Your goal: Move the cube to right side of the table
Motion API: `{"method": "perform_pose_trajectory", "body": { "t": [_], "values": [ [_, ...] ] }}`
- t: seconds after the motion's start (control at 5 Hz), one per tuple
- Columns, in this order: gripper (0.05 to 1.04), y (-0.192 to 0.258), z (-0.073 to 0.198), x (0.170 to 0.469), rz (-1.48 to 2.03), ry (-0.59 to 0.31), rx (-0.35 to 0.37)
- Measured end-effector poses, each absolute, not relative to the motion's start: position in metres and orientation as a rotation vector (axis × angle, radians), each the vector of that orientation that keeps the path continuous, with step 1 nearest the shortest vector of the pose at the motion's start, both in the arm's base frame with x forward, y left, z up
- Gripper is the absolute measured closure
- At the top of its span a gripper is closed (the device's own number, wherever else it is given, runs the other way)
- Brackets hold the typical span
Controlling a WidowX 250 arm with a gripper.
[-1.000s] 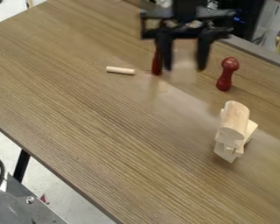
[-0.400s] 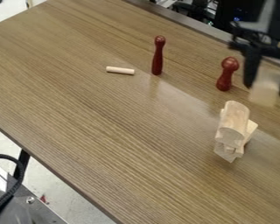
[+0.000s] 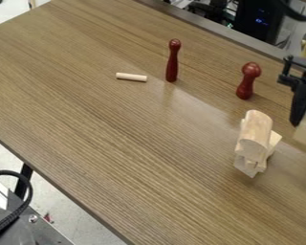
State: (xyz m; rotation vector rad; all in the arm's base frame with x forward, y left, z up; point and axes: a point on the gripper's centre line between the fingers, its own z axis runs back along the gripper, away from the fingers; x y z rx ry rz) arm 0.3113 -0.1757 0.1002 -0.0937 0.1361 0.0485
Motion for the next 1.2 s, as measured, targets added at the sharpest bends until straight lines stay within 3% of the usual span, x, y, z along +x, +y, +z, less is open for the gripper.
{"method": "perform_pose_trajectory", "body": {
  "t": [0.6,1.0,1.2],
  "values": [
    [0.537,-0.185,0.047,0.319,0.037,0.185,-0.064],
    [0.492,-0.193,0.039,0.322,0.026,0.19,-0.062],
    [0.19,-0.193,0.039,0.323,0.033,0.186,-0.063]
  ]
}}
